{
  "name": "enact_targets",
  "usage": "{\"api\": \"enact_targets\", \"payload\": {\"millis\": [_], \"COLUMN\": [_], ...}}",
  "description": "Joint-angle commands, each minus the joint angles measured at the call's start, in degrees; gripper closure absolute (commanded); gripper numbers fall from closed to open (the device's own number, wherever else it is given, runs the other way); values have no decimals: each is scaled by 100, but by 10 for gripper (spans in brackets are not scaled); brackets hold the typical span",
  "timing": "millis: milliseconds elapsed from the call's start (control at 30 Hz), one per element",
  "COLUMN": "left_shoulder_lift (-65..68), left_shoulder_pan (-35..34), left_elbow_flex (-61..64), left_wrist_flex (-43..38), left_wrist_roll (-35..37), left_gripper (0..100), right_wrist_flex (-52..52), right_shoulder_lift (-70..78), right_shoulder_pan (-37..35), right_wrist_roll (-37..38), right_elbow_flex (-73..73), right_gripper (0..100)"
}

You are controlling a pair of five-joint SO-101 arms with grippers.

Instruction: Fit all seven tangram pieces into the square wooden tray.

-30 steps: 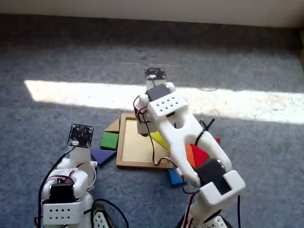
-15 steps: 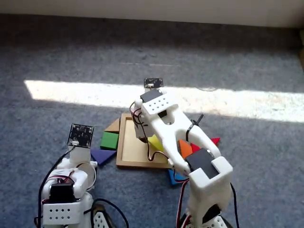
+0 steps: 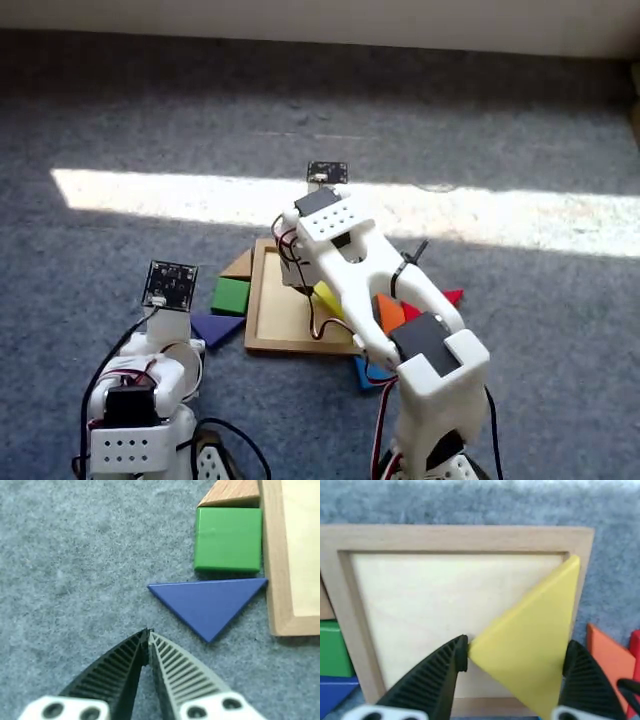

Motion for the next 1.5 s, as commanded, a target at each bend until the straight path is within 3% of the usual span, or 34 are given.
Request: {"api": "enact_targets", "payload": {"millis": [0,233,467,533,767,1033,1467], "left_shoulder_lift": [-259,-259,-259,-259,-259,-259,-259], "left_shoulder_pan": [-66,-66,-66,-66,-66,-66,-66], "left_elbow_flex": [119,119,119,119,119,119,119], "left_wrist_flex": [35,35,35,35,35,35,35], "left_wrist_roll": [-44,-44,-44,-44,-44,-44,-44], "left_gripper": [993,993,993,993,993,993,993], "right_wrist_flex": [-31,-31,-13,-13,-22,-831,-848], "right_shoulder_lift": [-136,-127,-347,-664,-1560,-901,-787], "right_shoulder_pan": [-154,-180,-224,-207,-215,-84,593], "right_wrist_roll": [-44,-70,-35,0,1108,1222,1222], "right_elbow_flex": [-338,-338,-330,-303,-259,690,848], "right_gripper": [724,630,635,686,998,987,987]}}
